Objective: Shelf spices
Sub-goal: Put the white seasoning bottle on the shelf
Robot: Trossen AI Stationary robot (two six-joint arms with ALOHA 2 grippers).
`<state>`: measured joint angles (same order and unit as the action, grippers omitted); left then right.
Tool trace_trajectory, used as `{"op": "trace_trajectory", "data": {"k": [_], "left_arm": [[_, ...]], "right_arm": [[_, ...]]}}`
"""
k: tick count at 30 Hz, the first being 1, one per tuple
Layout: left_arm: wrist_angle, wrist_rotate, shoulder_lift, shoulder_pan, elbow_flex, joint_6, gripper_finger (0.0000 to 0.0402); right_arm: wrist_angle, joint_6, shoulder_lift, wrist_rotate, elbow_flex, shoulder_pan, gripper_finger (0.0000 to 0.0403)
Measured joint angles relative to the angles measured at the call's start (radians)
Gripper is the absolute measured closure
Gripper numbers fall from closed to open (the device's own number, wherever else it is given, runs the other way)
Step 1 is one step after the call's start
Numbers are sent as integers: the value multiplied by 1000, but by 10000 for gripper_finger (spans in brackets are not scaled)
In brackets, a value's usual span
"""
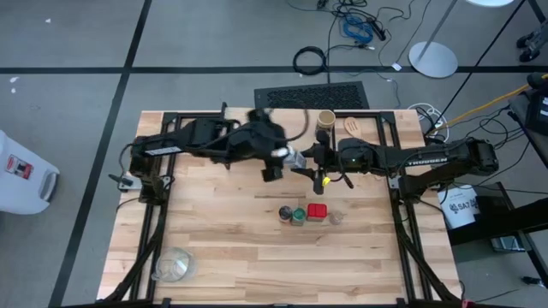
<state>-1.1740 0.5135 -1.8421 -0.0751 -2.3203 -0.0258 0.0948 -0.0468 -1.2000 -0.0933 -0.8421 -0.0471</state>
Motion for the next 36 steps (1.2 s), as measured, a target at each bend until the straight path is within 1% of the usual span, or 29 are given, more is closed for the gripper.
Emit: {"op": "trace_trajectory", "data": {"k": [2,4,7,10,14,17,20,24,28,30,34,36], "left_arm": [[-46,80,18,-22,0,105,52],[-93,116,23,-46,0,184,52],[-118,151,23,-93,9,231,52],[-84,196,22,-140,49,250,52],[47,234,23,-199,128,239,52],[149,241,21,-235,186,202,52],[263,280,21,-256,238,170,52],[342,323,21,-262,285,149,52],[409,335,22,-254,336,142,52],[428,325,20,-249,349,139,52],[529,254,22,-240,377,95,52],[581,204,20,-239,380,65,52]], "right_arm": [[2,5,24,33,0,0,220],[13,13,49,78,0,1,220],[23,28,81,145,0,3,220],[39,45,98,215,0,4,220],[68,62,101,286,0,6,220],[74,59,101,288,0,10,220],[76,55,101,305,0,11,220],[95,38,101,309,0,15,220],[106,-5,101,310,0,30,220],[103,-32,101,309,0,37,220],[97,-76,101,312,0,49,220],[95,-99,100,329,0,50,220]]}}
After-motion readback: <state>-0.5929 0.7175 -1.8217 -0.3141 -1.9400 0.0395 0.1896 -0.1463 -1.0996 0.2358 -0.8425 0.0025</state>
